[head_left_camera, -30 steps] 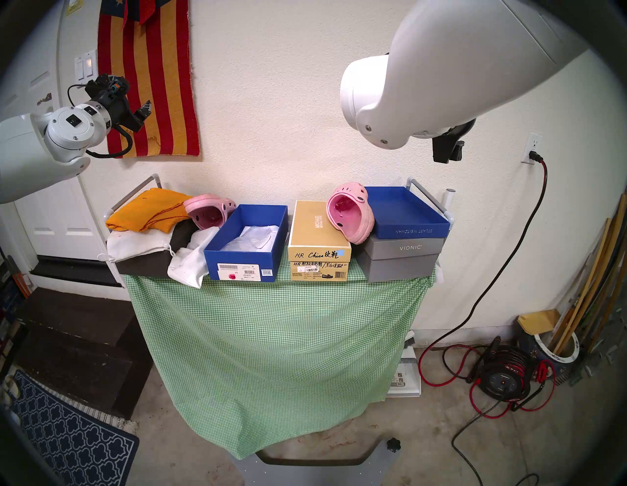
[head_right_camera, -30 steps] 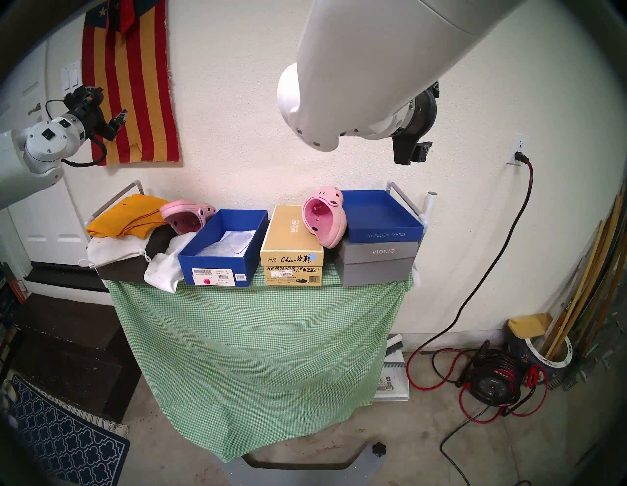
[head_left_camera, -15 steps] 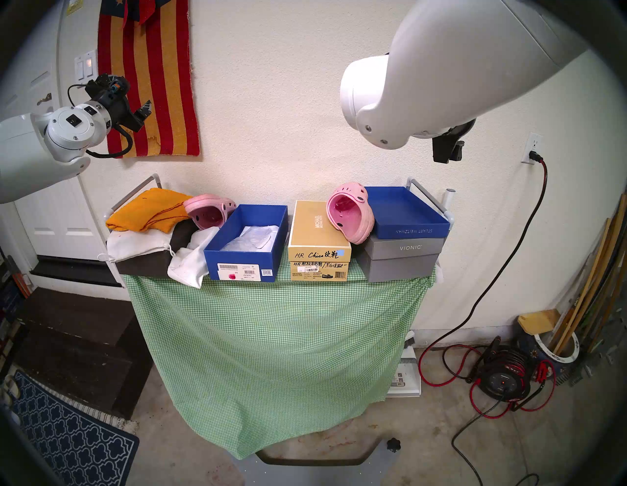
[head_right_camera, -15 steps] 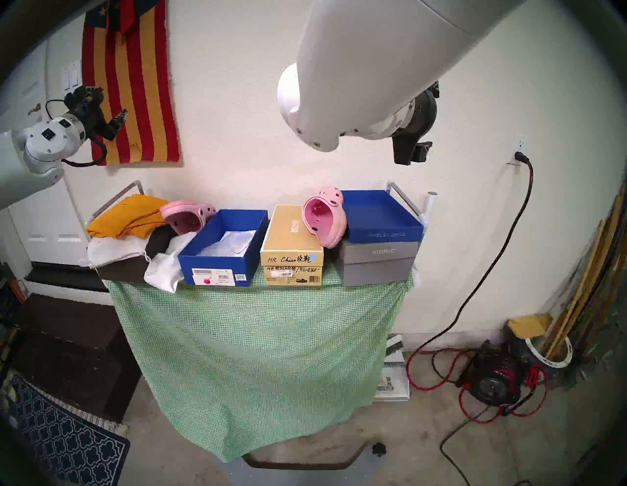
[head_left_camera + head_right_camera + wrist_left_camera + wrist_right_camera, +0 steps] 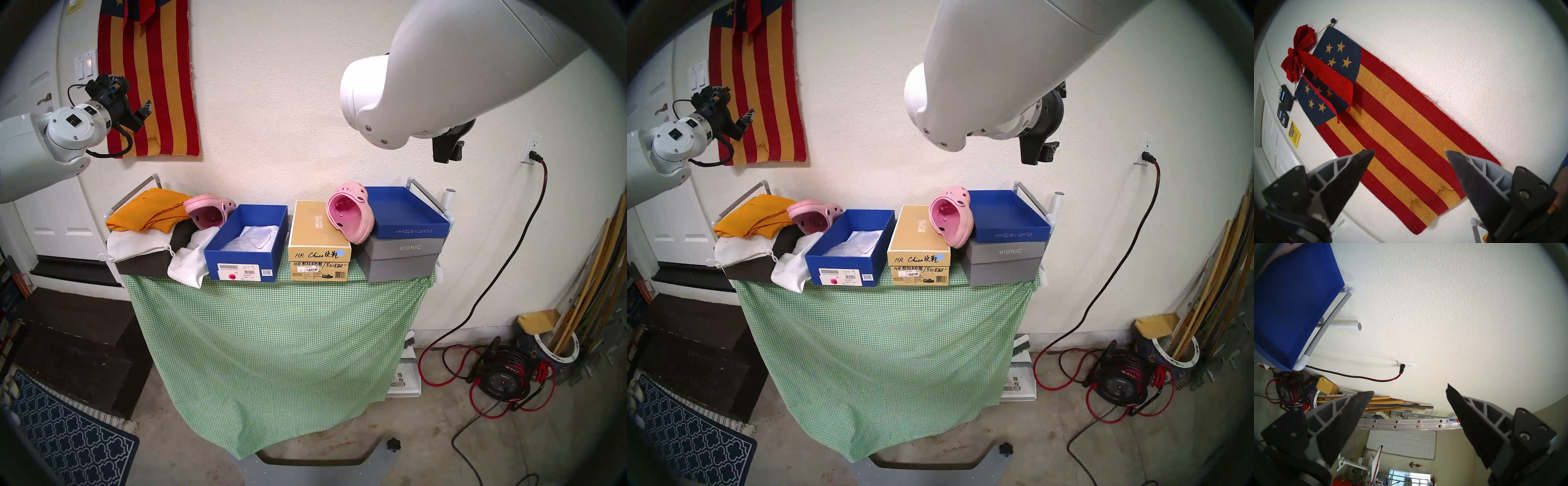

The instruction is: Take shoe out of the box

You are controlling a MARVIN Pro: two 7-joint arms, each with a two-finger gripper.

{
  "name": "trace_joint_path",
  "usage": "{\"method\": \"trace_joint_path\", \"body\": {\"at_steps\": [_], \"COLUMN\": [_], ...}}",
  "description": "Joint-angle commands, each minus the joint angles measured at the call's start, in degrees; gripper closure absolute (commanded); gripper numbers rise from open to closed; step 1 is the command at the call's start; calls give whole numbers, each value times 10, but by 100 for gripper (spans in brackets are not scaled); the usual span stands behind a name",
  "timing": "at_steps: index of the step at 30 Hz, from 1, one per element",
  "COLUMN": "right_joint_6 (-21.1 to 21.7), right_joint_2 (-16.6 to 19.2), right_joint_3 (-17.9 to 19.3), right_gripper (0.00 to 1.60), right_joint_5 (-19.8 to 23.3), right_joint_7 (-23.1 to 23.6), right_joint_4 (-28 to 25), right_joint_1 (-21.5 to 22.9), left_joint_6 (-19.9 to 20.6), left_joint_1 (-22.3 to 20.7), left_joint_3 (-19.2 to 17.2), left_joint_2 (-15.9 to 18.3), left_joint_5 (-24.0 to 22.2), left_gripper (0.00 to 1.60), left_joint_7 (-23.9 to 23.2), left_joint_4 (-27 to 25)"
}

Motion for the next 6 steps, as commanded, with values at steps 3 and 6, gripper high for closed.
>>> {"method": "trace_joint_path", "body": {"at_steps": [3,6], "right_joint_6": [1,1], "right_joint_2": [1,1], "right_joint_3": [1,1], "right_gripper": [0,0], "right_joint_5": [-1,-1], "right_joint_7": [-1,-1], "right_joint_4": [1,1], "right_joint_1": [1,1], "left_joint_6": [0,0], "left_joint_1": [-2,-2], "left_joint_3": [-1,-1], "left_joint_2": [-1,-1], "left_joint_5": [0,0], "left_gripper": [0,0], "left_joint_7": [-2,-2], "left_joint_4": [1,1]}}
